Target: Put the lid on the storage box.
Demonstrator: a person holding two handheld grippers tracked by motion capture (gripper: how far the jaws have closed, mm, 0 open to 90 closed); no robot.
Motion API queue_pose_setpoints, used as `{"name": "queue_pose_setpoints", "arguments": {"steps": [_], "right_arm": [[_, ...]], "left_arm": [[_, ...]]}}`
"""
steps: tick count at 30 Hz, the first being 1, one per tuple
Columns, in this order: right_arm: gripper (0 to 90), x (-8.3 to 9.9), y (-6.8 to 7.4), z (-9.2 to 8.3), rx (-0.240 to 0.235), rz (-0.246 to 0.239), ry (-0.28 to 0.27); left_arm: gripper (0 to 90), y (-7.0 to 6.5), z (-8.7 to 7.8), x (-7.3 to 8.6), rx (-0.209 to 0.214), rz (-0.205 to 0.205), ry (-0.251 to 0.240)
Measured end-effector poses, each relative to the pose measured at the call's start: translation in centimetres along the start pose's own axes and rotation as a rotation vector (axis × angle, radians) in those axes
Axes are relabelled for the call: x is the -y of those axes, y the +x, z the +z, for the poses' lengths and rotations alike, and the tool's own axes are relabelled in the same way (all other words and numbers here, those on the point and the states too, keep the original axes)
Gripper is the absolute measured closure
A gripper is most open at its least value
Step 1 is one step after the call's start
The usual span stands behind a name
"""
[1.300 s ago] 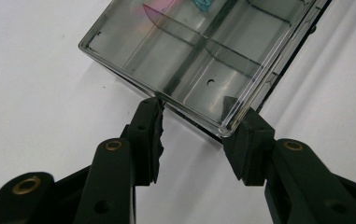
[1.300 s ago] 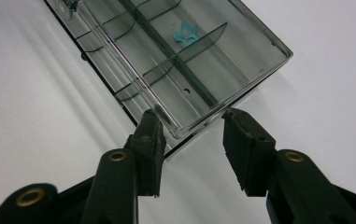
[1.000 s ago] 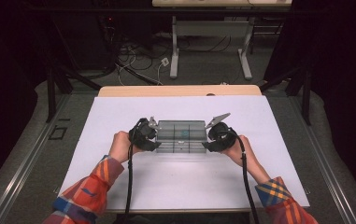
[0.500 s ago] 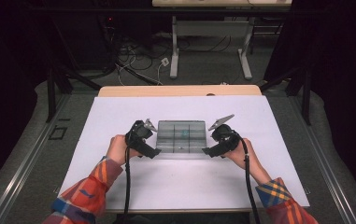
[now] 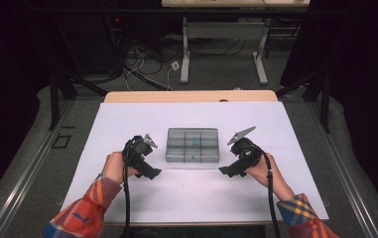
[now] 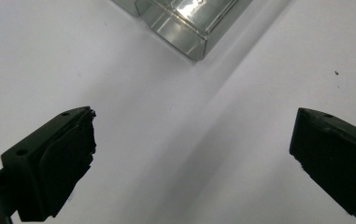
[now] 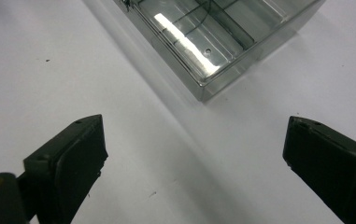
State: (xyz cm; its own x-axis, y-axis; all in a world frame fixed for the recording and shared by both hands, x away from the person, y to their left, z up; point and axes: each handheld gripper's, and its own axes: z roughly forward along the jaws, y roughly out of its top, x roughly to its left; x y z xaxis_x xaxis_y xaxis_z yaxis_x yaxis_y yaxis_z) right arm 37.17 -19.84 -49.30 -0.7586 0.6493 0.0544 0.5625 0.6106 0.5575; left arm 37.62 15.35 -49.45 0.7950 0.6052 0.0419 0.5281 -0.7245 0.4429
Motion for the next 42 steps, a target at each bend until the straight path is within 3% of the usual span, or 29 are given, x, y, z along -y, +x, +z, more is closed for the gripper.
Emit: {"name": "queue_pose_setpoints", "arguments": {"steps": [12,26,42], "right_arm": [[0.0,2.1,0.5,-1.1,0.013,-0.006,-0.001],[0.0,6.4,1.4,-2.1,0.058,0.018,0.003],[0.0,9.9,2.2,-2.7,0.094,0.052,-0.038]], "left_arm": [[0.2,-0.7,-1.1,2.7,-0.021,-0.021,0.005],[0.0,-2.4,-1.2,5.2,-0.051,-0.023,-0.014],[0.0,-4.0,-1.6,7.7,-0.07,-0.036,-0.045]]}}
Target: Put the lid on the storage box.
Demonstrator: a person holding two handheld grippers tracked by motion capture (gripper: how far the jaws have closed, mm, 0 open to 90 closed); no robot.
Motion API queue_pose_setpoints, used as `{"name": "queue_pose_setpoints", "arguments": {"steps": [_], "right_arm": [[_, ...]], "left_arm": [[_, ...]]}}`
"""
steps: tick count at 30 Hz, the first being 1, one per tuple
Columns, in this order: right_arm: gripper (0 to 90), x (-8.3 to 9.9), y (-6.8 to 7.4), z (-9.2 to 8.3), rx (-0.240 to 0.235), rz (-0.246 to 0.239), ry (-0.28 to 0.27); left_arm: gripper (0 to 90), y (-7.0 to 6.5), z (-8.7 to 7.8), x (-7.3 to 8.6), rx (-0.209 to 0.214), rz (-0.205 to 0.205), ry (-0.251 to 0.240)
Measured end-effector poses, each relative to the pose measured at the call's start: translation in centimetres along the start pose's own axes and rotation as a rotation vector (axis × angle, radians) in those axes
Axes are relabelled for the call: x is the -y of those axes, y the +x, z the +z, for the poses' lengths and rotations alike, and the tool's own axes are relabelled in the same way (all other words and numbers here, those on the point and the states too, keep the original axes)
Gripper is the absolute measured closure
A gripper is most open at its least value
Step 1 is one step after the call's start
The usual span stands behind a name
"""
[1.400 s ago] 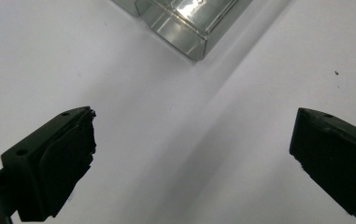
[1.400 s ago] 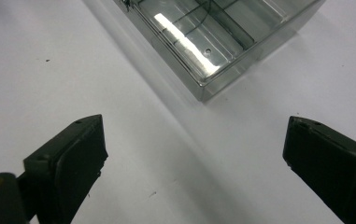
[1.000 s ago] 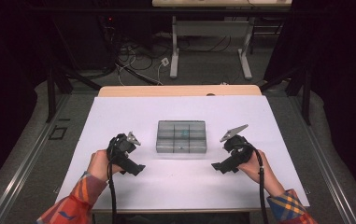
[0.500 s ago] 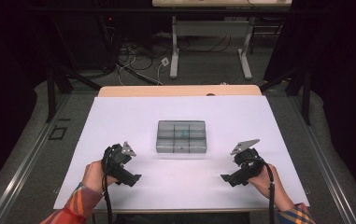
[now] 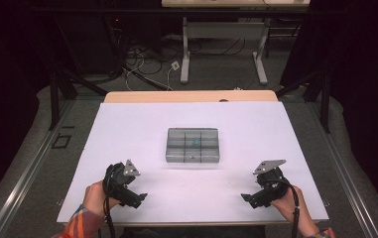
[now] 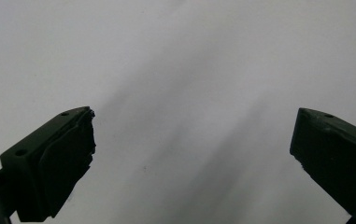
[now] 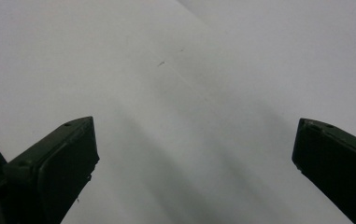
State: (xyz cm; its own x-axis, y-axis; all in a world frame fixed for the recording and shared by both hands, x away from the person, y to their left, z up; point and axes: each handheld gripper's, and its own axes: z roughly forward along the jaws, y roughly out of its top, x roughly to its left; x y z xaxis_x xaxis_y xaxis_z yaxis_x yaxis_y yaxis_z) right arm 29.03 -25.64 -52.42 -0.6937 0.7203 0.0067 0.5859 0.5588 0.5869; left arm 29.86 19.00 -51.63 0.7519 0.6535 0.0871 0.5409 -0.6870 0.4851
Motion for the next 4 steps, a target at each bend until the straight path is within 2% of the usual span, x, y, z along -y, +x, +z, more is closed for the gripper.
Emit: {"name": "queue_pose_setpoints", "arguments": {"steps": [2,3,4], "right_arm": [[0.0,0.3,0.0,-0.12,0.007,0.0,0.0],[0.0,0.39,-0.03,-0.19,-0.005,0.003,0.011],[0.0,0.56,-0.02,-0.14,-0.004,0.0,-0.003]], "left_arm": [[0.0,-0.07,0.06,0.12,0.0,-0.002,0.003],[0.0,-0.08,0.07,0.15,0.002,-0.001,0.004],[0.0,-0.09,0.04,0.15,0.007,-0.001,0.006]]}}
